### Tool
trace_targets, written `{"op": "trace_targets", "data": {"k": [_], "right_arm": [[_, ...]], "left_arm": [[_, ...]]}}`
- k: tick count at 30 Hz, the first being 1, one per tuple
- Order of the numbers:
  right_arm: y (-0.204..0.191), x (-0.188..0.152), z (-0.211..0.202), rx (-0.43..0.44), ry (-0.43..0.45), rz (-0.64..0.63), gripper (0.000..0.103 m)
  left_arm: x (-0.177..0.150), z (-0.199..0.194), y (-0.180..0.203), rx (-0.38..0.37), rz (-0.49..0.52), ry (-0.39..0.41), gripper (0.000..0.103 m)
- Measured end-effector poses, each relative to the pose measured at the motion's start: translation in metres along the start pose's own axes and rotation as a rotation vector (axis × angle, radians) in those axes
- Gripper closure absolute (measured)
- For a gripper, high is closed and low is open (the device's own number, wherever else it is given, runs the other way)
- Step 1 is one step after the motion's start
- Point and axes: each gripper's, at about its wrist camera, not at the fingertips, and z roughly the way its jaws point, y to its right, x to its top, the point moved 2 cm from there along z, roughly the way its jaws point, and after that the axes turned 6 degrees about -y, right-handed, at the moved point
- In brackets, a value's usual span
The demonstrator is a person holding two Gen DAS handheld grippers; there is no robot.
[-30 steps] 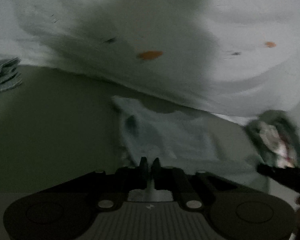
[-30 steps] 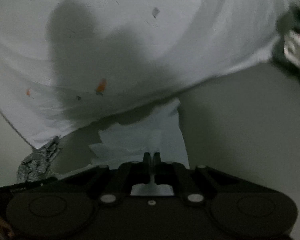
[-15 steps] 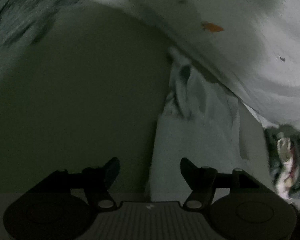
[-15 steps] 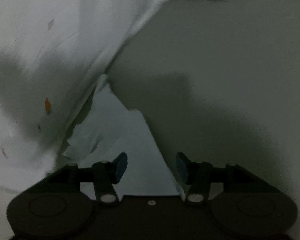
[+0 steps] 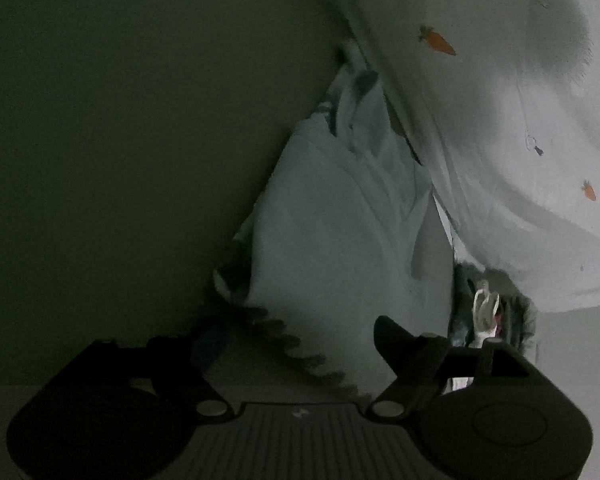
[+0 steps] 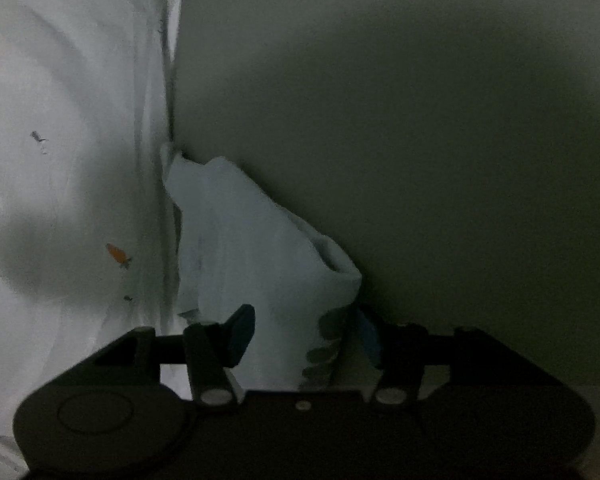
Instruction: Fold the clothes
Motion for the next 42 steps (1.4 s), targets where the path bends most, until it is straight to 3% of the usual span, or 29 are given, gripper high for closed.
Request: {"op": "trace_targets", "data": {"k": [3,4,5,6,7,8,11,14,22,31,36,42], "right_arm": [[-0.002,0.009,0.008,0.005,0.0,0.026,0.049],[-0.002,0.009,0.01,-0.003,0.0,0.026,0.058],[-0.003,0.01,0.011,-0.011,0.0,0.025,0.081],[-0.003,0.01,0.012,-0.022,-0.001,0.026,0.089],[-0.002,0.01,0.012,-0.026,-0.003,0.035,0.09],[-0.003,0.01,0.011,-0.015,-0.006,0.042,0.092],[-0.021,0.004,0.003,0.011,-0.014,-0.072,0.093],[-0.043,-0.006,-0.008,0.048,-0.024,-0.214,0.094],[-0.051,-0.018,-0.043,0.126,-0.075,-0.247,0.094],[-0.007,-0.041,-0.115,0.164,-0.146,-0.076,0.094],[-0.001,-0.056,-0.151,0.172,-0.196,0.006,0.094],[0.003,-0.064,-0.19,0.218,-0.224,0.134,0.094]], "left_arm": [[0.005,0.004,0.0,-0.042,-0.028,0.05,0.017],[0.004,0.004,-0.001,-0.037,-0.032,0.069,0.024],[0.003,0.003,-0.001,-0.033,-0.041,0.088,0.028],[0.003,0.002,-0.003,-0.032,-0.07,0.102,0.044],[0.003,0.001,-0.005,-0.022,-0.095,0.104,0.076],[0.005,0.001,-0.007,0.001,-0.118,0.099,0.086],[0.003,-0.007,-0.011,-0.033,-0.155,0.114,0.089],[-0.006,-0.028,0.002,-0.052,-0.095,0.173,0.092],[-0.054,-0.083,0.012,-0.111,-0.055,0.272,0.099],[-0.118,-0.108,-0.006,-0.143,-0.132,0.243,0.099],[-0.149,-0.15,0.011,-0.17,-0.143,0.287,0.1],[-0.179,-0.185,0.045,-0.192,-0.067,0.296,0.1]]}}
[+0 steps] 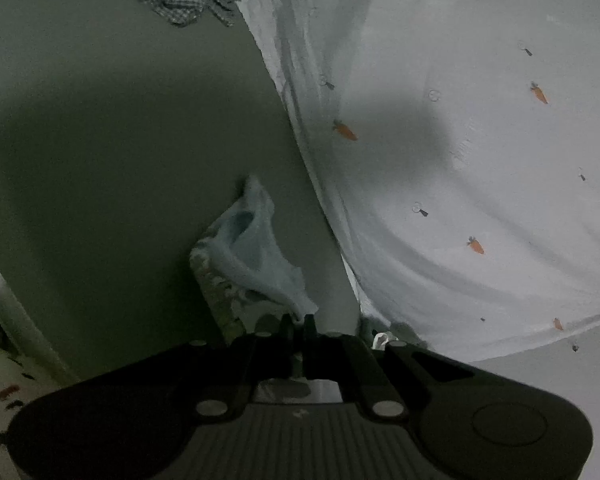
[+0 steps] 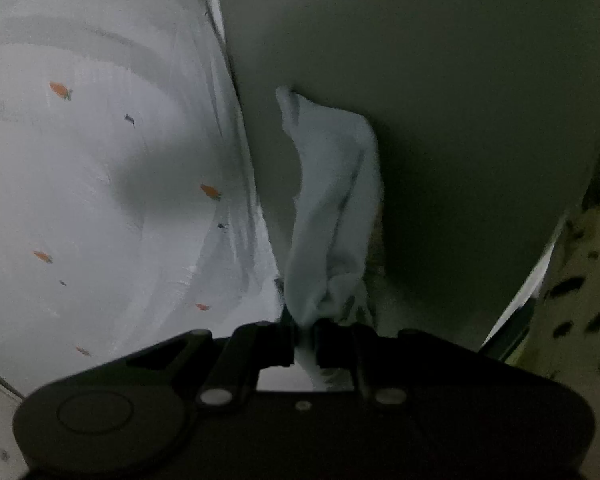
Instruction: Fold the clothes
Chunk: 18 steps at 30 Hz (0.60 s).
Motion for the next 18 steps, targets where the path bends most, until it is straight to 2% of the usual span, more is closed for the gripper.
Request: {"op": "trace_targets", "data": {"k": [3,6,13,18], "right_arm": [[-0.002,0.007,0.003,-0.012,-0.005,0.038,0.094],[-0.005,0.019,0.017,-0.014,-0.009,0.076,0.094],[-0.025,0.044,0.041,0.0,-0.041,0.122,0.094],[-0.052,0.076,0.081,0.015,-0.051,0.131,0.093]], "left_arm": [[-0.003,0.001,0.003,0.029,0.019,0.003,0.1],[0.003,0.008,-0.004,0.034,-0.035,0.013,0.1],[0.038,0.046,0.017,0.037,-0.038,0.056,0.1],[0.064,0.081,0.028,0.033,-0.051,0.076,0.1]]}}
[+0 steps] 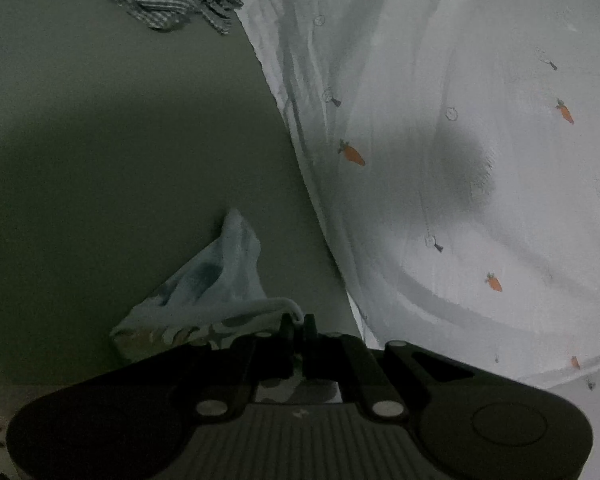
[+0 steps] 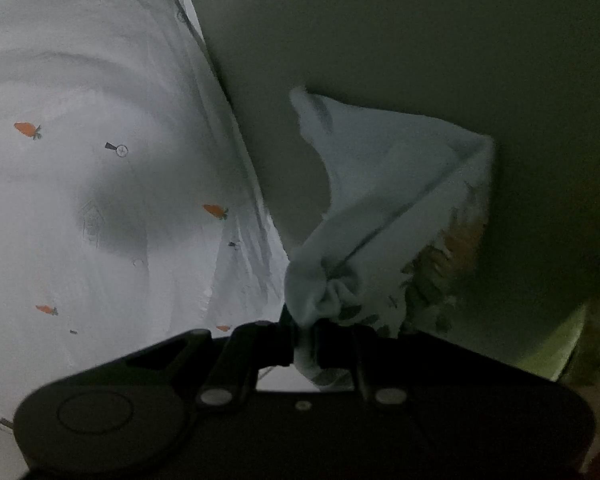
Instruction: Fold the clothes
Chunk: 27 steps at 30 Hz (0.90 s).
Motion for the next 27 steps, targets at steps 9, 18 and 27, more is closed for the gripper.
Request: {"op": "trace_targets", "data": {"k": [9,18,27], "right_arm": [[-0.047,0.08,0.082,-0.023,0.02,0.015,0.093],[-0.09,0.176,0.167,-0.148,0.061,-0.169,0.047],[-0.138,0.11,0.184,-0.765,0.113,-1.202,0.008]], "left_arm": [[0.055,0.109,0.01,0.033,-0.019,-0.027,0.1],[0.115,0.229,-0.008,0.204,0.073,-0.089,0.083],[0.098,0.226,0.015,0.483,0.683,-0.255,0.026]]}}
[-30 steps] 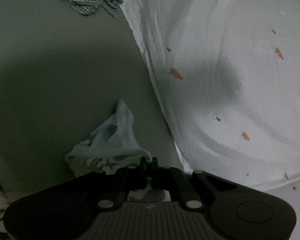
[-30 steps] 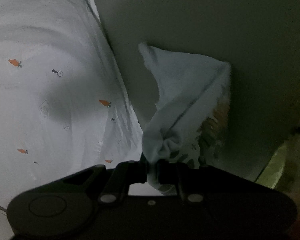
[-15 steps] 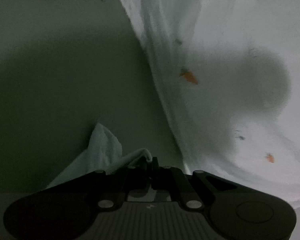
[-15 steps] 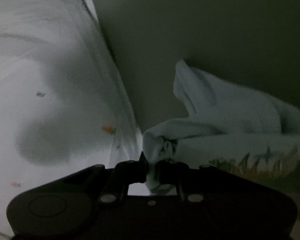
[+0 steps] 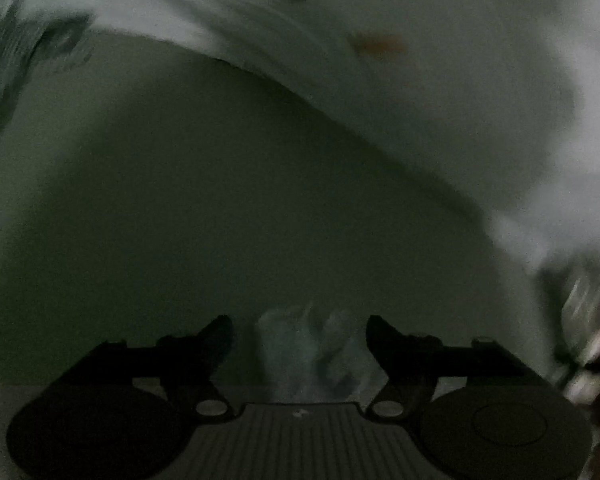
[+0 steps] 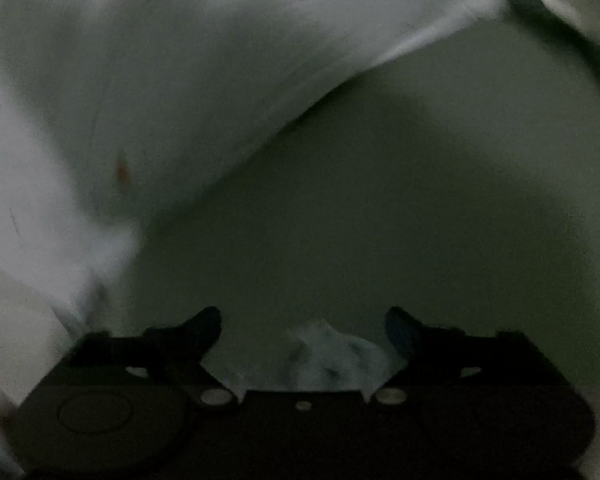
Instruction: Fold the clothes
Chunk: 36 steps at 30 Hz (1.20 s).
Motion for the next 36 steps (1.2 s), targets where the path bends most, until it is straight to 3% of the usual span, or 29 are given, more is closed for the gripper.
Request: {"op": "trace_targets", "data": {"k": [3,6,10,16,22,25,28,32,34,36], "right_arm": [[-0.024,-0.031,0.005,-0.152,-0.055,-0.265,0.006],[-0.028,-0.06,0.013,-0.17,-0.092,-0.359,0.005],[-0.017,-0.072,0.024,-0.064,-0.142,-0.265,0.002],[-0.024,-0.079,0.037,-0.064,-0.162,-0.28,0.0],[-0.023,-0.075,0.043,-0.021,-0.182,-0.257,0.0],[-0.026,-0.072,0.046,0.011,-0.187,-0.228,0.0],[-0.021,-0.07,0.047,0.076,-0.179,-0.13,0.0],[-0.007,-0.074,0.049,0.271,-0.164,0.114,0.0],[-0.006,-0.077,0.05,0.287,-0.139,0.179,0.0],[0.0,-0.081,0.054,0.379,-0.149,0.293,0.009]], "left_arm": [[-0.025,0.006,0.012,0.073,0.166,-0.067,0.023],[-0.043,0.009,0.017,0.077,0.221,-0.089,0.018],[-0.053,0.012,0.014,0.058,0.185,-0.097,0.015],[-0.062,0.013,0.008,0.015,0.2,-0.119,0.006],[-0.068,0.011,0.004,-0.038,0.21,-0.125,0.005],[-0.071,0.006,-0.001,-0.122,0.179,-0.133,0.004],[-0.073,0.006,-0.008,-0.279,0.074,-0.149,0.004],[-0.078,0.011,-0.029,-0.461,-0.14,-0.143,0.004],[-0.084,0.016,-0.043,-0.561,-0.263,-0.155,0.011],[-0.098,0.021,-0.051,-0.642,-0.367,-0.173,0.017]]}}
